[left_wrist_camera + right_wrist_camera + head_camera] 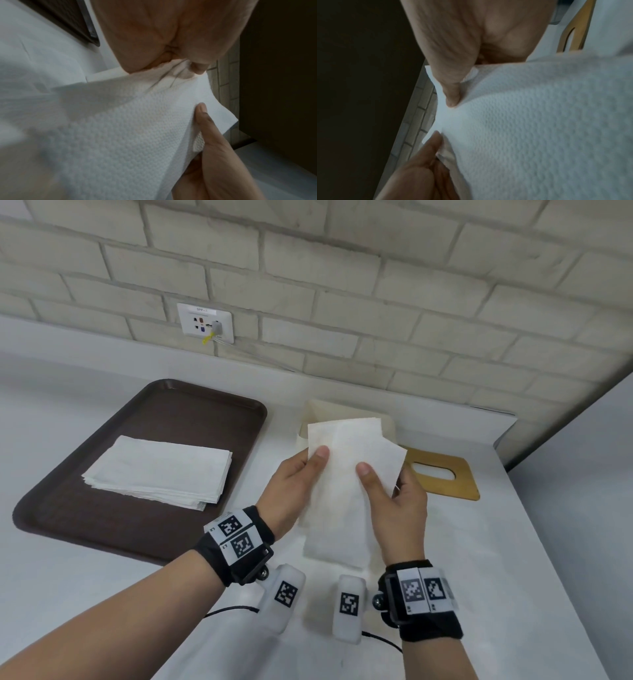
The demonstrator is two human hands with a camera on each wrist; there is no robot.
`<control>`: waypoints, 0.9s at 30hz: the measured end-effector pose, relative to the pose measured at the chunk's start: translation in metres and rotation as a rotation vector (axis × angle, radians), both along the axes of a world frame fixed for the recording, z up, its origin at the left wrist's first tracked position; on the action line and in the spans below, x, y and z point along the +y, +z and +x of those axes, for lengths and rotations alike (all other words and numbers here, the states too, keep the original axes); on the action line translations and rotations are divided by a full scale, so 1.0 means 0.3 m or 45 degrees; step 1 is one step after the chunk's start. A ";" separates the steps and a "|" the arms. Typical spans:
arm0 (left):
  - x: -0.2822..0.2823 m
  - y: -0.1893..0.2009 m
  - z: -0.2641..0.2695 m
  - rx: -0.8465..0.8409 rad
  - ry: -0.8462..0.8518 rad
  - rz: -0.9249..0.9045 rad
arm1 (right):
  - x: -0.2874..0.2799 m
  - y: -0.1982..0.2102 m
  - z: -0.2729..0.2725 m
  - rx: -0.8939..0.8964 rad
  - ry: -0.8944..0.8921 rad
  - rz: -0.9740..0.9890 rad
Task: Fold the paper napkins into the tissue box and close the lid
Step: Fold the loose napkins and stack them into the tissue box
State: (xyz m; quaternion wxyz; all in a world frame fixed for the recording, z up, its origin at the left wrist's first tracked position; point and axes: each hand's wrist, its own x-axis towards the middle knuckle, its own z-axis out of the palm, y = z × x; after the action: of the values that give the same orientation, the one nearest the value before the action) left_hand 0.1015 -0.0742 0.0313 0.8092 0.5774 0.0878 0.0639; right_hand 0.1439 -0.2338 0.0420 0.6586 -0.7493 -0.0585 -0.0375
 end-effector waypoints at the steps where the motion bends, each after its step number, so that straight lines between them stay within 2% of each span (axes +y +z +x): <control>1: -0.005 0.000 0.000 0.019 -0.003 -0.031 | 0.005 -0.005 0.001 -0.020 -0.058 -0.031; 4: -0.014 -0.010 -0.002 0.033 0.014 -0.048 | 0.011 -0.013 0.007 -0.076 -0.130 -0.013; 7: -0.015 -0.020 -0.005 0.018 0.065 -0.034 | 0.001 -0.013 0.012 0.005 -0.016 0.036; 9: -0.016 -0.019 -0.005 0.027 0.089 -0.017 | -0.004 -0.023 0.016 0.026 0.041 -0.048; 14: -0.025 -0.011 -0.007 0.038 -0.017 0.091 | 0.021 -0.022 0.013 -0.015 0.060 -0.128; 17: -0.023 -0.007 0.001 0.009 0.013 0.155 | 0.014 -0.006 -0.002 0.042 0.200 -0.170; 22: 0.014 0.024 0.044 -0.013 0.203 0.005 | -0.036 -0.059 -0.053 0.146 0.575 -0.303; 27: 0.044 0.047 0.072 -0.033 0.229 -0.104 | -0.065 -0.090 -0.088 0.167 0.562 -0.350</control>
State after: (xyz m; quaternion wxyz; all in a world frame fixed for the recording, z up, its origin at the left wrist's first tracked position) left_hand 0.1230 -0.0610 0.0454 0.8242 0.5328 0.1313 0.1400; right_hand 0.1174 -0.2533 0.0151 0.5454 -0.8016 -0.1822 0.1638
